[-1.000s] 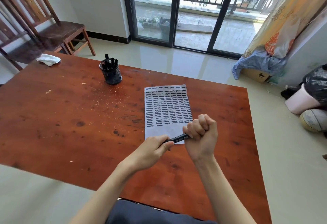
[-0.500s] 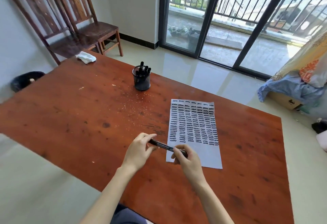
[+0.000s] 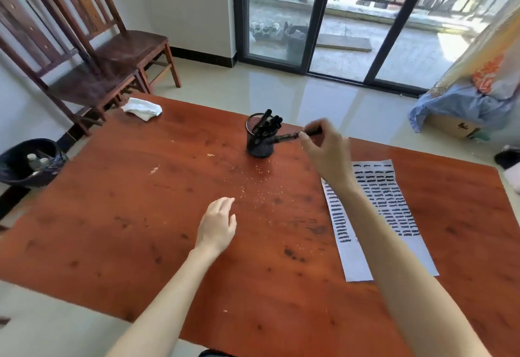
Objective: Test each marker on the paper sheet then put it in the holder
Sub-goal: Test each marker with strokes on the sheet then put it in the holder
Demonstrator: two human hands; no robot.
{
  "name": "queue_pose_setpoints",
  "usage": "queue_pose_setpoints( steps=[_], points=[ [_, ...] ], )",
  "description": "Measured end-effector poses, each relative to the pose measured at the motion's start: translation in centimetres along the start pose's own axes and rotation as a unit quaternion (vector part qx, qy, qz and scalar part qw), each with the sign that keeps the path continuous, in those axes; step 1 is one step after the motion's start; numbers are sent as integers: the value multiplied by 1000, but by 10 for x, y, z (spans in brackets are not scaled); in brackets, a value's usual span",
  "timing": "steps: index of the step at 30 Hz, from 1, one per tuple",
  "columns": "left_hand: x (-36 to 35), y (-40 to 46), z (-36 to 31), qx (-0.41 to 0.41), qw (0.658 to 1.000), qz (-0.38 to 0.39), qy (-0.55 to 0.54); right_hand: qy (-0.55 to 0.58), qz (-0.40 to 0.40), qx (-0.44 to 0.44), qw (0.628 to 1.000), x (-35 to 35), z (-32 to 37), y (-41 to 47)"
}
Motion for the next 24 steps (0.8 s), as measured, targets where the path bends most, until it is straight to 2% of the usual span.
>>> queue_pose_setpoints(
  steps=[4, 7, 11, 17, 21, 24],
  points=[
    [-4, 24, 22, -13, 999, 4, 40, -76, 2, 66, 995, -37, 15, 54],
    [-11, 33, 26, -20, 998, 27, 55, -165, 50, 97, 980, -64, 13, 77],
    [-20, 34, 26, -23, 998, 44, 48, -243, 110, 84, 960, -87, 5, 84],
    [-31, 28, 37, -48, 996, 37, 61, -269, 177, 37, 946, -110, -17, 76],
    [-28, 31, 33, -42, 995, 47, 71, -259, 167, 32, 951, -114, -28, 66],
    [-27, 34, 31, -44, 995, 43, 82, -211, 103, 39, 971, -105, -31, 53]
  ],
)
Point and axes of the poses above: each hand's wrist, its own y-axis towards the middle knuckle, its own x-axis out of the back of the hand, z = x × y, the point moved 1 cm from there along y, towards the middle knuckle, and after that the axes turned 12 degrees about x, right-handed, at the moved point
